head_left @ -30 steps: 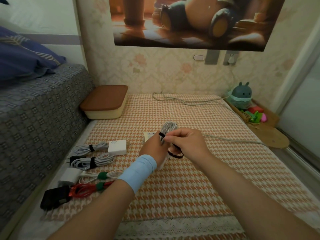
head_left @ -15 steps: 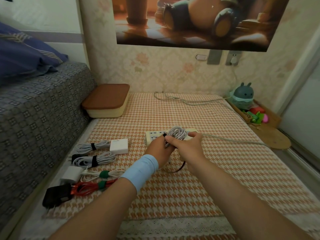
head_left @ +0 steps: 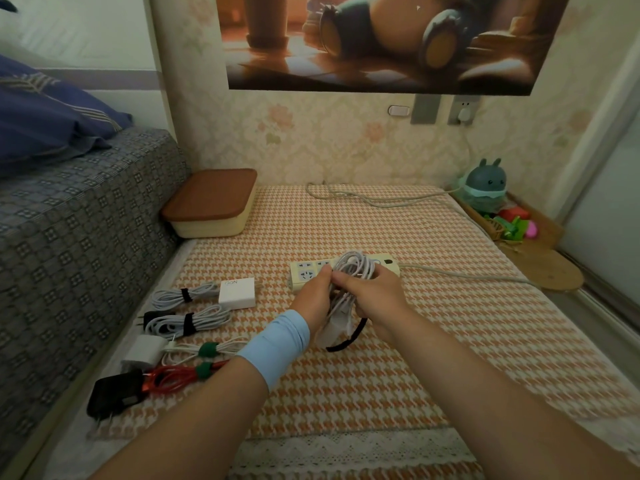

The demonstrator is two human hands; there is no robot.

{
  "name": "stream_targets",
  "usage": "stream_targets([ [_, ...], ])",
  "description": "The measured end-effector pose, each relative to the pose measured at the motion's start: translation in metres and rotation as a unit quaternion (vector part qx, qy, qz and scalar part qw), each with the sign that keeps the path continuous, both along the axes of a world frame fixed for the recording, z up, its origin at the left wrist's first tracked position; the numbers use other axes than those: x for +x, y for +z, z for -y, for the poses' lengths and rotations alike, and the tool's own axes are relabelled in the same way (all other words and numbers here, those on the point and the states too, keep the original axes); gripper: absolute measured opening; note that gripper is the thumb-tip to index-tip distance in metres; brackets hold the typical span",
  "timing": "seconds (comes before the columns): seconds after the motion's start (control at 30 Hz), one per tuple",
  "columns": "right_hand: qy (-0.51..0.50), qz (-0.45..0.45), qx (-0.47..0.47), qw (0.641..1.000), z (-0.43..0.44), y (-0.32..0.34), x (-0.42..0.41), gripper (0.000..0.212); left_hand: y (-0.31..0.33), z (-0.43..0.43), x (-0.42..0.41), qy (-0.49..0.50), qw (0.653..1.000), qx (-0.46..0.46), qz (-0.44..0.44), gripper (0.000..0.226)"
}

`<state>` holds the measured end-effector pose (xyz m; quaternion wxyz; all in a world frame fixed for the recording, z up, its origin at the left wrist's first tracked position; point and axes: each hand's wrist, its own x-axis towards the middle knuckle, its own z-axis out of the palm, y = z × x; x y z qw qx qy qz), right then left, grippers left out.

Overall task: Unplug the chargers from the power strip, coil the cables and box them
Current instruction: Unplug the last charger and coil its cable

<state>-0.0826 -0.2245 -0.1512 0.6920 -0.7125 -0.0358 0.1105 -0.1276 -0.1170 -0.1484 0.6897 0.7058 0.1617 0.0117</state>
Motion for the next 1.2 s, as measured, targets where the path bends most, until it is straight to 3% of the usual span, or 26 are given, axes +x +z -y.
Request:
stream_targets([
  [0.1, -0.016, 0.016, -0.022, 0.999, -0.004, -0.001, 0.001, 0.026, -0.002, 0.004, 0.005, 0.045, 0.999, -0.012, -0.012, 0.049],
  [0.27, -0.002, 0.026, -0.021, 0.999, -0.01, -0.002, 0.001, 0.02, -0.011, 0.004, 0.013, 0.118, 0.985, 0.125, 0.023, 0.045],
  [0.4, 0.097, 0.023, -0.01, 0.995, -0.003, 0.006, 0.007, 0.011, -0.016, -0.001, 0.02, 0.189, 0.971, 0.144, 0.025, 0.044],
  [0.47, 0.178, 0.014, -0.008, 0.984, 0.004, 0.009, 0.012, 0.018, -0.015, -0.005, 0.022, 0.203, 0.967, 0.153, 0.01, 0.045],
  [0.6, 0.251, 0.055, -0.077, 0.963, 0.023, 0.014, 0.023, 0.031, -0.015, -0.01, 0.022, 0.203, 0.968, 0.147, 0.025, 0.044],
  [0.9, 0.216, 0.162, -0.199, 0.942, 0.052, 0.007, 0.034, 0.01, -0.008, -0.005, 0.012, 0.1, 0.959, 0.235, 0.127, 0.039],
  [1.0, 0.245, 0.215, -0.276, 0.904, 0.059, 0.012, 0.038, 0.013, -0.005, -0.004, 0.007, 0.019, 0.944, 0.293, 0.149, 0.042],
  [1.1, 0.25, 0.295, -0.407, 0.828, 0.067, 0.007, 0.047, 0.027, -0.004, 0.0, 0.004, -0.06, 0.925, 0.343, 0.153, 0.042],
  [1.2, 0.228, 0.418, -0.446, 0.758, 0.07, 0.007, 0.052, 0.024, -0.004, 0.004, 0.003, -0.097, 0.904, 0.386, 0.155, 0.04],
])
